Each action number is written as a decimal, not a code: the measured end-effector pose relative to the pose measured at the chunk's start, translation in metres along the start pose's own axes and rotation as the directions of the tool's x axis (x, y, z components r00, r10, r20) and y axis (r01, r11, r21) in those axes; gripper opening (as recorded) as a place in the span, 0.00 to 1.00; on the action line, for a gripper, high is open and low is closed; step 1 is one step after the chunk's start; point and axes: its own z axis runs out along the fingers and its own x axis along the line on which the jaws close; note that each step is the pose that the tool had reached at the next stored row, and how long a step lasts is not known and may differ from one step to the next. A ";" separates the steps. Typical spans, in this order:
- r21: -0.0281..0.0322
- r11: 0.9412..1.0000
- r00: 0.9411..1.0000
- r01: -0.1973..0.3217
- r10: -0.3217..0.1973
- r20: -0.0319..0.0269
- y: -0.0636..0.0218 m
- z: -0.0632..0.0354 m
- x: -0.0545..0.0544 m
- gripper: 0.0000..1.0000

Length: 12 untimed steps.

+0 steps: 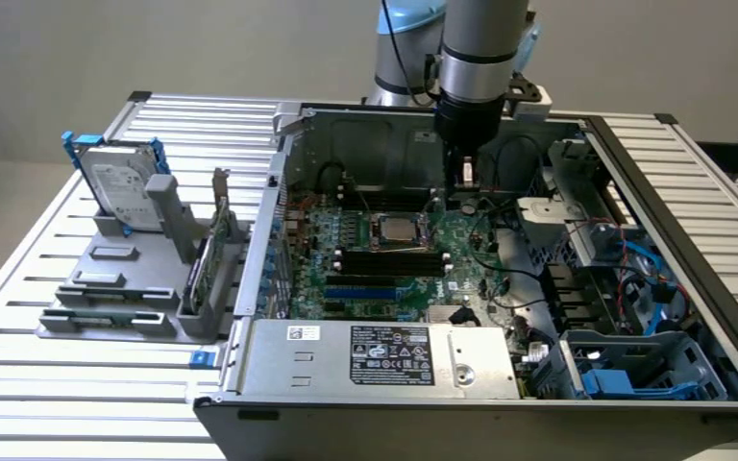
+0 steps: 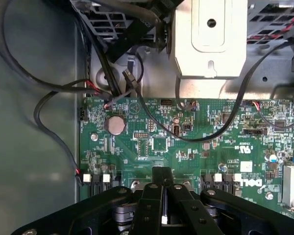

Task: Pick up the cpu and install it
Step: 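Close the cpu cover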

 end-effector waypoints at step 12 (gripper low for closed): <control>0.059 0.998 1.000 0.000 0.000 0.000 -0.0147 -0.0010 -0.002 0.11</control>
